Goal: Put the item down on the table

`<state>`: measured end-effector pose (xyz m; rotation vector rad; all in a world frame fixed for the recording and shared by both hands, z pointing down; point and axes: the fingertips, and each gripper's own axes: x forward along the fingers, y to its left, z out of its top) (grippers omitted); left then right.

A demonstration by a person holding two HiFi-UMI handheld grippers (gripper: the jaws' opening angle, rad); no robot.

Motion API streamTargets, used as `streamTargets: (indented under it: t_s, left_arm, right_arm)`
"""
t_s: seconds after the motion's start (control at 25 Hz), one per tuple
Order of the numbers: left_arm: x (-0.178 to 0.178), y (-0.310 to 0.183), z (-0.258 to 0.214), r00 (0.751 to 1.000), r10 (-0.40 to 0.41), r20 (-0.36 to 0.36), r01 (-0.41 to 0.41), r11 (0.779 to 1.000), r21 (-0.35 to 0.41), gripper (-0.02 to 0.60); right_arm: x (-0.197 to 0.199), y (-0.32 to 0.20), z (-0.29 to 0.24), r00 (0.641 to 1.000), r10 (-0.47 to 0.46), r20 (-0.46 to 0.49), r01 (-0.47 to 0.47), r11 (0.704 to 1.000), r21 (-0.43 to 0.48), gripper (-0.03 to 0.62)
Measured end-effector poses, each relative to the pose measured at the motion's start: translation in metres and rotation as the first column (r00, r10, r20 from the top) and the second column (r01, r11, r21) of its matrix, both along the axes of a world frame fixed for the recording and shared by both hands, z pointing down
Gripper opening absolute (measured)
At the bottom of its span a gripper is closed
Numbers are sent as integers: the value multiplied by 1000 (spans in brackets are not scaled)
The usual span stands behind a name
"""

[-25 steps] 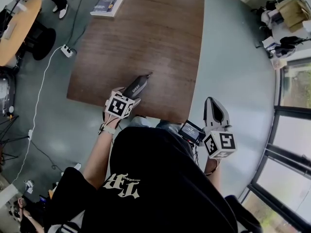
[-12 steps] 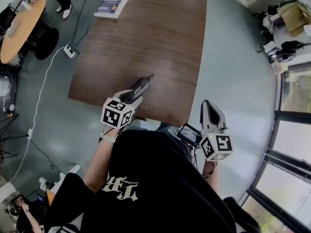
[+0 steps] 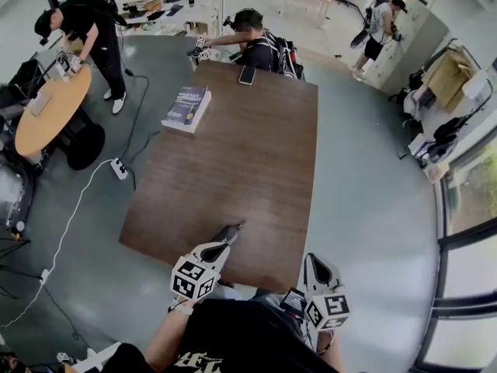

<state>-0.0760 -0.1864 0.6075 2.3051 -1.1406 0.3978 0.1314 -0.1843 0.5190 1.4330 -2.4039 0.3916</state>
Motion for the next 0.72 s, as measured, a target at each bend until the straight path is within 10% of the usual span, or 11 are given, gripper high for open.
streamTargets:
  t_s: [0.72]
  left_arm:
    - [-8, -10, -79, 991, 16, -133, 10, 981, 195, 6]
  right_arm:
    - [-68, -17, -32, 991, -130, -42, 134, 981, 137, -14]
